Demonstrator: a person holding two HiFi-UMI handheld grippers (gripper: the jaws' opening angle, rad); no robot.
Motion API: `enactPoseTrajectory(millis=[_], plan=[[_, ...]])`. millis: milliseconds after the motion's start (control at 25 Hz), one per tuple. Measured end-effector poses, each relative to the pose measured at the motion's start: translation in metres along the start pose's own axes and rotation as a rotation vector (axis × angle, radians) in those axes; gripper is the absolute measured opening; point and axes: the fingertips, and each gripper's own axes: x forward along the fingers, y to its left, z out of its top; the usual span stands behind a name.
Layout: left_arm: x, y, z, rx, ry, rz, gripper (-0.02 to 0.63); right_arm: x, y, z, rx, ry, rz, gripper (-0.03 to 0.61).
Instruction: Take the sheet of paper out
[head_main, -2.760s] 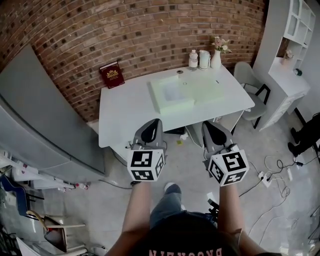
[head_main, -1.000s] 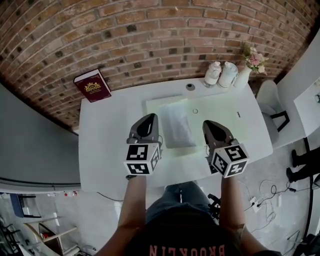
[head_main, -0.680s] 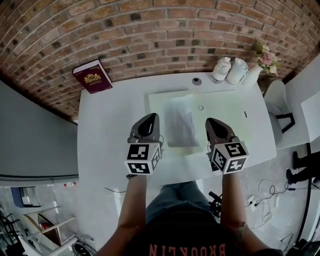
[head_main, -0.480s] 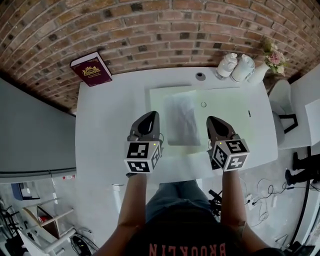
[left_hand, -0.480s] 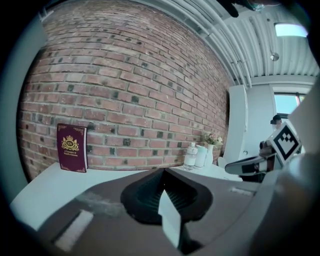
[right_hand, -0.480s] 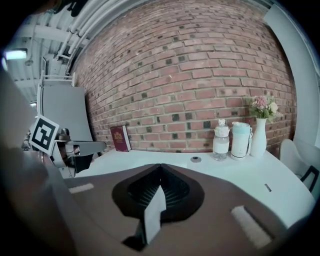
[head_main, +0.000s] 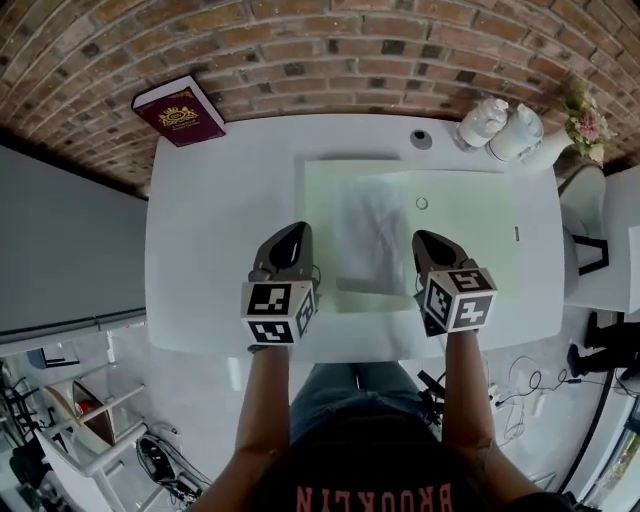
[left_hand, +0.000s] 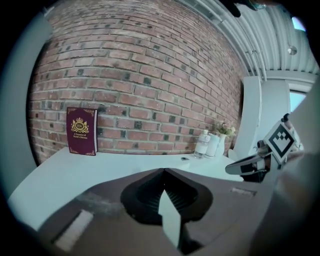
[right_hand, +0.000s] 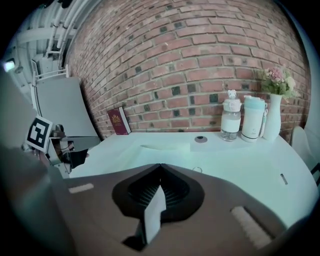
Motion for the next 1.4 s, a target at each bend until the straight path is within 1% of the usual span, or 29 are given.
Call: enactPoseTrajectory(millis=[160, 360, 400, 640, 880, 1040, 1240, 1280, 1400], plan=[[0.006, 0.016, -0.003, -0.012, 0.030, 0.039, -0.003, 0.021, -0.001, -0.009, 0.014, 0.112, 0.035, 0.003], [0.009, 0.034, -0.008, -0.044, 0.058, 0.083, -0.003, 0.044, -0.008, -0.021, 0.011, 0.227, 0.021, 0.007], [0.010, 0.037, -0.010, -0.051, 0.063, 0.092, -0.003, 0.049, -0.009, -0.023, 0.012, 0.246, 0.023, 0.049], [0.017, 0.053, -0.024, -0.095, 0.093, 0.131, -0.003, 0.071, -0.017, -0.046, 0.022, 0.374, 0.021, 0.133], [0.023, 0.061, -0.034, -0.118, 0.121, 0.153, -0.003, 0.081, -0.018, -0.074, 0.049, 0.530, 0.036, 0.133], [0.022, 0.065, -0.041, -0.124, 0.137, 0.165, -0.003, 0.087, -0.020, -0.086, 0.033, 0.606, -0.009, 0.133], [0.017, 0.073, -0.046, -0.136, 0.144, 0.186, -0.003, 0.087, -0.027, -0.087, -0.015, 0.630, -0.080, 0.074], [0.017, 0.074, -0.046, -0.137, 0.144, 0.188, -0.003, 0.087, -0.028, -0.087, -0.013, 0.627, -0.087, 0.061], [0.015, 0.075, -0.046, -0.139, 0.141, 0.189, -0.003, 0.087, -0.030, -0.086, 0.022, 0.615, -0.084, 0.052]])
